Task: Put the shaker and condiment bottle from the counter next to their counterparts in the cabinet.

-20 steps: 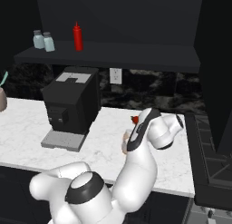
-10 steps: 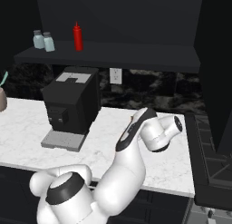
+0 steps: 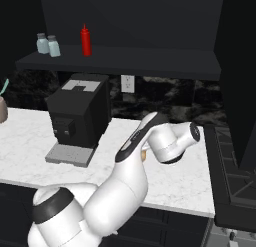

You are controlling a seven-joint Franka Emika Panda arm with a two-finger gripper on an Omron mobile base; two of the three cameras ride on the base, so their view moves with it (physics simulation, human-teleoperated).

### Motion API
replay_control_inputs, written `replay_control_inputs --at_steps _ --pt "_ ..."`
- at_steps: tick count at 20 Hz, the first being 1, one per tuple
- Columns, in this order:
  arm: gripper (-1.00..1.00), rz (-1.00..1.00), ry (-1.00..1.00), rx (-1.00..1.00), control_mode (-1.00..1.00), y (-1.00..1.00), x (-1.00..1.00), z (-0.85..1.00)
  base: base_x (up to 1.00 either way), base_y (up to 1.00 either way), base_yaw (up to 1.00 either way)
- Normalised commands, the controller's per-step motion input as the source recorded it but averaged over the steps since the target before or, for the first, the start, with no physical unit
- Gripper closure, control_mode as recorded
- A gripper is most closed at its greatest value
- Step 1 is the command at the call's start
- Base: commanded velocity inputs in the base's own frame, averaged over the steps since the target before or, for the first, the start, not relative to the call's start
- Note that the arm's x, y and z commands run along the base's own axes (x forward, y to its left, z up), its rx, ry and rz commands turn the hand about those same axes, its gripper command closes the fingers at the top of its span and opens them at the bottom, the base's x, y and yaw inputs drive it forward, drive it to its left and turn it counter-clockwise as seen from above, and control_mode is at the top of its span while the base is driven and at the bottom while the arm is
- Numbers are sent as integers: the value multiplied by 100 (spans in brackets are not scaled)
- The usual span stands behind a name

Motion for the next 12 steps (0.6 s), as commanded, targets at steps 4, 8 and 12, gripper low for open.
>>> replay_control_inputs --at_steps 4,8,12 --pt "100 -5 -11 -5 -100 3 0 35 0 0 0" --pt "100 -3 -13 -6 -100 8 0 36 0 0 0" --pt "100 -3 -13 -7 -100 11 0 37 0 0 0"
